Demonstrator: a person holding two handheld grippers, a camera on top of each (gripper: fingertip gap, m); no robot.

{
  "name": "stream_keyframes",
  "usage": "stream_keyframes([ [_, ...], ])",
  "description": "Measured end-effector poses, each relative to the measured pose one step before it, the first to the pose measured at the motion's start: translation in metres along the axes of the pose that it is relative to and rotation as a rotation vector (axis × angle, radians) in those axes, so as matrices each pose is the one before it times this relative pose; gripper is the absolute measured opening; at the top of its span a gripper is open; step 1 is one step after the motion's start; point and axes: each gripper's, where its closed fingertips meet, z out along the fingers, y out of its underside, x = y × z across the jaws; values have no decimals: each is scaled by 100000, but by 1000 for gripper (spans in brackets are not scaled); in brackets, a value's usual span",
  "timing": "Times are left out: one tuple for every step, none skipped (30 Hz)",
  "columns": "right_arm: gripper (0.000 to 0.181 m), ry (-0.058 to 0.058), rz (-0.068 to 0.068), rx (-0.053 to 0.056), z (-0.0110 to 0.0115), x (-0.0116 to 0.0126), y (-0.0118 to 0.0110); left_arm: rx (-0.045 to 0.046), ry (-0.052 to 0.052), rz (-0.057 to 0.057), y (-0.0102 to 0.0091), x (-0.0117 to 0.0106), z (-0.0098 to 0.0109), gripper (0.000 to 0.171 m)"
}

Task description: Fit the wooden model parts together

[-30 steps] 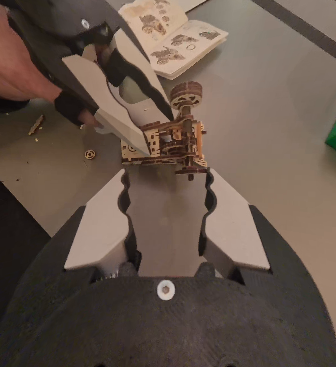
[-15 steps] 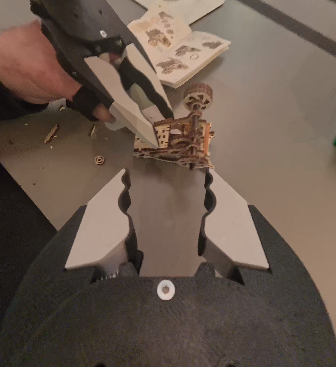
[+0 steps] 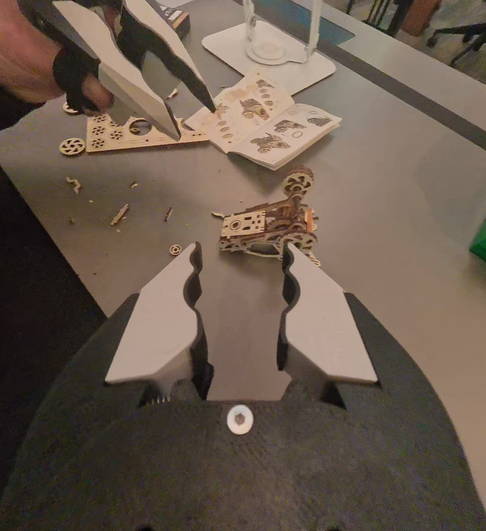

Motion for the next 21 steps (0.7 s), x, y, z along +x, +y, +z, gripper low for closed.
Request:
stream_keyframes([
  [44,-6177,-449,-1881,245,-1265,27,-1521,-3984,64,777,-330,-1482,53],
  [38,-8492,1835,-3921,422,-1510,374,-1394,-3879,-915,940,-366,-1453,51],
  [38,-5327,1918,-4669,617,-1051,497,-1297,-2642,-2553,977,-254,-1390,50],
  [38,-2114,-1537,-3063,762,-848,328,-772,-1440,-3196,884,-109,-1309,50],
  [37,-1125,-3799,-1910,613,-715,136,-426,-1426,-2743,788,-116,-1218,49],
  [35,-1355,-3017,-1570,531,-667,13,-1302,-2901,-2228,831,-385,-1119,49],
  [35,-1603,-1491,-951,440,-555,-168,-2135,-3803,-2000,955,-587,-996,49],
  [36,-1067,-1236,207,467,-531,-392,-3914,-3882,-2669,1220,-701,-870,50],
  [38,-518,-1263,611,229,-268,-404,-4344,-4619,-2661,1302,-843,-782,51],
  [39,-708,-1244,-317,270,-182,-255,-3058,-4132,-1484,1213,-727,-693,51],
  [39,-469,-1106,-1027,377,-215,-138,-4449,-2532,-1348,1487,-457,-517,51],
  [41,-565,-790,-1298,315,-118,7,-5683,-2676,-1666,1718,-444,-359,53],
  [41,-1037,-788,-1348,380,-207,53,-4648,-3103,-924,1635,-461,-279,56],
  [41,-1719,-1147,-670,315,-209,17,-2509,-1232,-377,1320,-160,-208,58],
  [41,-1258,-992,92,298,-150,-119,-236,925,-1286,922,131,-115,58],
  [41,-856,-412,144,254,1,-158,-79,1688,-2267,741,187,-30,58],
  [41,-862,67,-561,150,23,-65,-1407,235,-1663,734,-114,-21,59],
  [43,-404,-141,-402,202,113,-203,-1418,-1609,11,557,-416,-81,59],
  [43,-306,-604,194,212,48,-291,-608,-2604,656,297,-620,-130,59],
  [43,-825,-737,368,279,-65,-308,214,-2237,275,78,-679,-138,59],
  [43,-930,-567,-17,350,-103,-236,551,-741,-445,-57,-540,-113,58],
])
